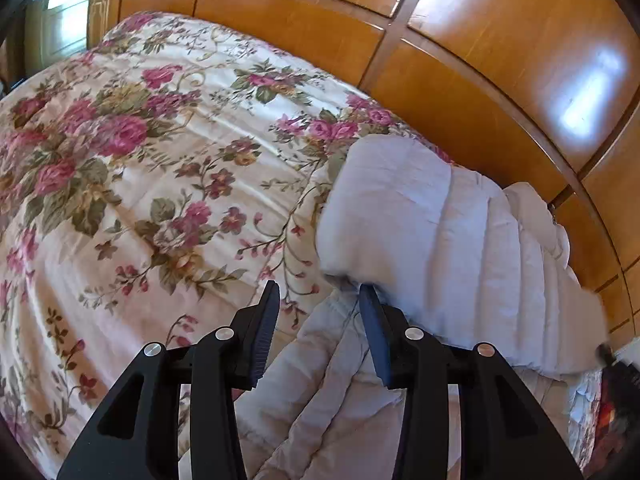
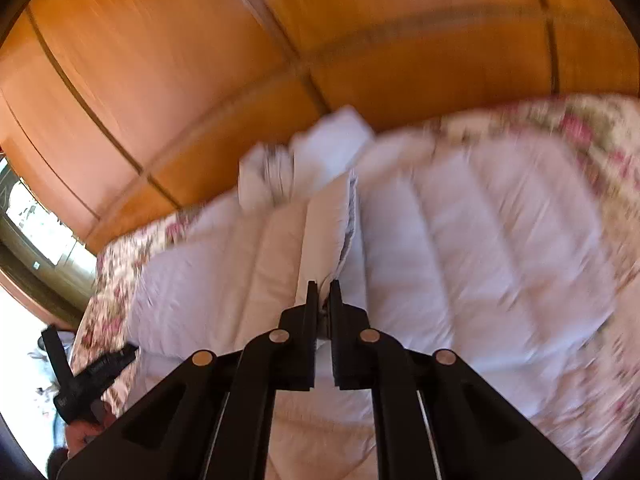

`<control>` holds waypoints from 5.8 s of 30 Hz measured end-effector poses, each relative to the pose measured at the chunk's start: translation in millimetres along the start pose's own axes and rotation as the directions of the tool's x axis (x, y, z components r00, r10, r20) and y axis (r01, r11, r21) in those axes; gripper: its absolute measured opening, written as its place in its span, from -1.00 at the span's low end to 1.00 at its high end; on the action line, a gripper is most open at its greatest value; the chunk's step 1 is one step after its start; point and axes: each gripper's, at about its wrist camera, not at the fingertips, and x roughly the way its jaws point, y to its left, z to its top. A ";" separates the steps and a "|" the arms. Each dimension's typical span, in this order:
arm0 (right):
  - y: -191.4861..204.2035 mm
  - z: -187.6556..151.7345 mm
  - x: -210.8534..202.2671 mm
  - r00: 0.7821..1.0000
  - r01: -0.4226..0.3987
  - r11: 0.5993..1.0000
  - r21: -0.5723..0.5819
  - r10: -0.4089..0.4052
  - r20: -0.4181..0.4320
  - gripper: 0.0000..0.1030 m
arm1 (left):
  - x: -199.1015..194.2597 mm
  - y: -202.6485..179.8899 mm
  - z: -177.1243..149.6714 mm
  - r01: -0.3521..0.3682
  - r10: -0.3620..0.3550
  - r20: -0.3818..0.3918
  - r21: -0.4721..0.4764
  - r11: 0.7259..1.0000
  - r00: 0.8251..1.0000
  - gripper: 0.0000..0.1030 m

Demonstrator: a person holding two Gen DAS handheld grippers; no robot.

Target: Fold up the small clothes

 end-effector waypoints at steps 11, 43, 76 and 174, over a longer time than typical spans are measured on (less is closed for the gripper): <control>-39.4 -12.8 21.5 0.997 0.075 0.997 0.010 -0.075 -0.020 -0.91 | 21.3 12.0 -8.0 0.009 -0.009 -0.001 -0.042 0.999 1.000 -0.21; 11.4 -35.8 72.4 0.984 0.169 0.931 -0.323 -0.176 0.009 -0.42 | 52.0 -57.6 12.3 -0.165 0.145 0.084 0.337 0.927 0.986 -0.20; -86.2 -149.3 -182.8 0.996 0.087 0.996 -0.023 -0.088 -0.011 0.42 | -137.4 78.0 -116.2 0.114 -0.096 -0.078 0.286 0.951 0.992 0.41; -138.1 -87.8 -187.3 0.791 -0.607 0.724 0.327 0.589 0.165 -0.63 | -146.6 40.5 -43.5 0.659 -0.660 -0.185 -0.074 0.748 0.728 -0.78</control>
